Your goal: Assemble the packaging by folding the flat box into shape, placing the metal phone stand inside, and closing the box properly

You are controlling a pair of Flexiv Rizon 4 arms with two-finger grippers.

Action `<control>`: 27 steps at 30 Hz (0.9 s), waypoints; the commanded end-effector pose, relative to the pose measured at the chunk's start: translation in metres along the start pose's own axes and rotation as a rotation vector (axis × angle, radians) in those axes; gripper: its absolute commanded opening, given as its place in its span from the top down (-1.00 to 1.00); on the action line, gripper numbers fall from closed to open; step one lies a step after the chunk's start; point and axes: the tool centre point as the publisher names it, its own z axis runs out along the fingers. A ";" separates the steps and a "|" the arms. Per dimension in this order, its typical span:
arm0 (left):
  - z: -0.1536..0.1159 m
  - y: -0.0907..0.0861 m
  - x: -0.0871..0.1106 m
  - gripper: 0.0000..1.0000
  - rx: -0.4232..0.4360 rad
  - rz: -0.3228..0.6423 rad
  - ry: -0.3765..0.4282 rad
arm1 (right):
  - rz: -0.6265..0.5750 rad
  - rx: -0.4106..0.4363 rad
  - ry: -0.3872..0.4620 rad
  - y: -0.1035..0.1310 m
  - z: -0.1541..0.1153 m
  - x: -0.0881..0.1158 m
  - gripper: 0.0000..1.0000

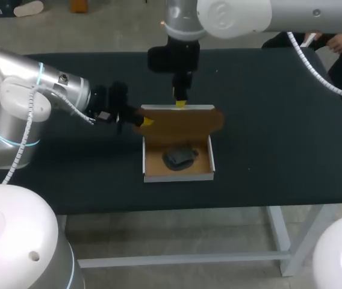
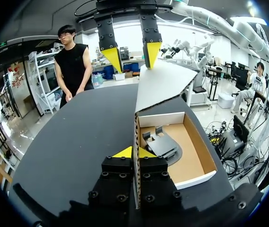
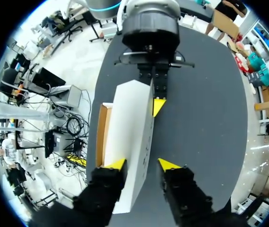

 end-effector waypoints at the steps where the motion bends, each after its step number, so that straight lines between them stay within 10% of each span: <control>1: -0.001 -0.001 -0.001 1.00 0.002 0.000 0.002 | -0.001 0.006 0.010 0.002 0.004 -0.003 0.12; 27: -0.001 -0.001 -0.001 1.00 0.002 0.000 0.002 | -0.017 0.013 0.016 0.006 0.018 -0.008 0.04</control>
